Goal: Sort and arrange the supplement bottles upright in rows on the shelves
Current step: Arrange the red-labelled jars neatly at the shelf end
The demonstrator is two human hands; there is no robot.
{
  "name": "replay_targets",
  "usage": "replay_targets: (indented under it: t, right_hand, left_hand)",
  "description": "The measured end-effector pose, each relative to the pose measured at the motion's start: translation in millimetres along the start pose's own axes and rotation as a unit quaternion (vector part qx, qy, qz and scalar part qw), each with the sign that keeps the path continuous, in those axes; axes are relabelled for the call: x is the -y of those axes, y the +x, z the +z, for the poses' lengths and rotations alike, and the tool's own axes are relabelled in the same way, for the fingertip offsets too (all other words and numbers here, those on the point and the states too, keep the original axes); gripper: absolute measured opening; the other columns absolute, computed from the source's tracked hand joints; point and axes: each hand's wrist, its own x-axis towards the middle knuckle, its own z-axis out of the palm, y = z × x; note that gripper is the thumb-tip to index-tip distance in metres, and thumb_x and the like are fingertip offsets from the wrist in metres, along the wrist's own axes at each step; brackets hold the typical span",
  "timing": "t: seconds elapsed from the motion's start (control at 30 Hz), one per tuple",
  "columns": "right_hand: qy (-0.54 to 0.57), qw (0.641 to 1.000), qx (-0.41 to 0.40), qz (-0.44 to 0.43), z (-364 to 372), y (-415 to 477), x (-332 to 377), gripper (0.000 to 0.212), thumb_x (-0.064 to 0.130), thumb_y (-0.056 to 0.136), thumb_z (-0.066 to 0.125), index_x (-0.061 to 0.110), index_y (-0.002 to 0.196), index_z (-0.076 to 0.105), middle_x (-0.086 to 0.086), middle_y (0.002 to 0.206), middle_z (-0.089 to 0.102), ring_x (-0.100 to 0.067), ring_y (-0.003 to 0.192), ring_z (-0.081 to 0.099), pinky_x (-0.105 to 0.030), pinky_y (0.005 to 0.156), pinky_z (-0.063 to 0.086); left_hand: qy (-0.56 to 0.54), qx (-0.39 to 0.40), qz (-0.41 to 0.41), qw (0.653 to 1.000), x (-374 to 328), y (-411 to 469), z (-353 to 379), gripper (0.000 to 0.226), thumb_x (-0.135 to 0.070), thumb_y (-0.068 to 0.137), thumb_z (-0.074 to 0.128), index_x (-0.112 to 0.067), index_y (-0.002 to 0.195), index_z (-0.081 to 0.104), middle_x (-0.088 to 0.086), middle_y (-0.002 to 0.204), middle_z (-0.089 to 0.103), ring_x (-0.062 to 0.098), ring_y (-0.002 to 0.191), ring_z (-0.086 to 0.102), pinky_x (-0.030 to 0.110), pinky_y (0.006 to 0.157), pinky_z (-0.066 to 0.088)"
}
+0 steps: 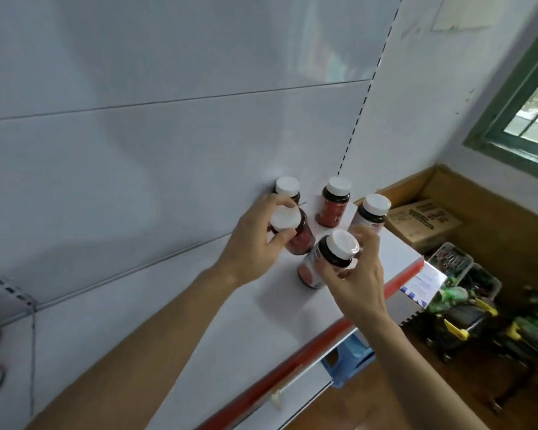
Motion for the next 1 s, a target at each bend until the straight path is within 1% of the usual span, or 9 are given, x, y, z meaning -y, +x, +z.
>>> replay_targets:
  t: [0.1,0.17,0.27,0.37,0.53,0.7,0.87,0.93,1.0]
  right_hand:
    - [0.050,0.998,0.028,0.003,27,-7,24,0.066,0.030,0.078,0.079,0.029,0.131,0.040,0.022,0.117,0.049,-0.009,0.110,0.056,-0.030,0.074,0.059]
    - [0.088,0.994,0.065,-0.012,55,-11,46,0.069,0.023,0.079,0.081,0.027,0.136,0.042,0.019,0.123,0.053,-0.010,0.112,0.058,-0.025,0.071,0.058]
    - [0.125,0.979,0.149,-0.059,103,-21,88,0.078,0.021,0.079,0.083,0.026,0.144,0.040,0.012,0.130,0.056,-0.011,0.116,0.058,-0.026,0.075,0.057]
    - [0.168,0.952,0.235,-0.096,152,-39,137,0.080,0.020,0.078,0.084,0.031,0.142,0.038,0.020,0.123,0.057,-0.010,0.111,0.060,-0.021,0.075,0.055]
    - [0.196,0.910,0.328,-0.162,234,-75,201,0.060,0.029,0.080,0.081,0.030,0.128,0.044,0.017,0.121,0.057,-0.009,0.108,0.058,-0.029,0.080,0.055]
    - [0.175,0.922,0.311,-0.153,290,-105,235,0.050,0.028,0.082,0.081,0.025,0.121,0.050,0.003,0.121,0.058,-0.007,0.104,0.052,-0.030,0.083,0.048]
    - [0.203,0.933,0.267,-0.128,269,-116,237,0.054,0.021,0.085,0.076,0.029,0.131,0.047,0.019,0.129,0.045,-0.005,0.123,0.048,-0.043,0.095,0.053]
    - [0.243,0.907,0.312,-0.142,237,-122,239,0.049,0.022,0.087,0.067,0.029,0.131,0.047,0.013,0.135,0.050,-0.011,0.126,0.051,-0.043,0.093,0.054]
    - [0.276,0.838,0.438,-0.176,214,-128,243,0.050,0.032,0.093,0.062,0.022,0.139,0.046,0.011,0.138,0.053,-0.020,0.127,0.054,-0.039,0.092,0.053]
  left_hand:
    - [-0.067,-0.094,-0.049,0.992,-10,-59,-54,0.039,-0.012,0.093,0.067,-0.033,0.122,0.053,-0.018,0.117,0.061,0.014,0.111,0.060,0.019,0.084,0.052]
    - [-0.078,-0.140,-0.083,0.984,-12,-97,-92,0.036,-0.019,0.092,0.065,-0.040,0.119,0.054,-0.013,0.115,0.063,0.018,0.110,0.062,0.021,0.085,0.052]
    - [-0.022,-0.182,-0.125,0.975,-19,-152,-141,0.028,-0.030,0.091,0.066,-0.038,0.117,0.058,-0.006,0.117,0.065,0.022,0.110,0.063,0.024,0.086,0.053]
    - [0.092,-0.185,-0.137,0.969,-34,-203,-183,0.029,-0.025,0.092,0.066,-0.031,0.120,0.060,-0.008,0.126,0.062,0.022,0.119,0.060,0.024,0.091,0.052]
    - [0.132,-0.201,-0.201,0.949,-51,-280,-226,0.028,-0.028,0.094,0.065,-0.030,0.122,0.061,-0.010,0.131,0.060,0.019,0.126,0.057,0.032,0.095,0.052]
    - [0.139,-0.234,-0.226,0.935,-63,-314,-247,0.028,-0.033,0.095,0.064,-0.029,0.123,0.060,-0.011,0.130,0.061,0.016,0.124,0.058,0.036,0.094,0.052]
    - [0.159,-0.223,-0.211,0.938,-64,-317,-263,0.032,-0.027,0.093,0.065,-0.028,0.124,0.059,-0.009,0.130,0.059,0.018,0.125,0.056,0.032,0.094,0.051]
    - [0.156,-0.225,-0.190,0.943,-64,-310,-268,0.032,-0.024,0.092,0.067,-0.027,0.124,0.059,-0.011,0.128,0.059,0.017,0.124,0.056,0.029,0.094,0.051]
    - [0.147,-0.219,-0.167,0.950,-62,-298,-270,0.033,-0.022,0.092,0.068,-0.028,0.123,0.059,-0.014,0.126,0.059,0.018,0.121,0.057,0.027,0.091,0.051]
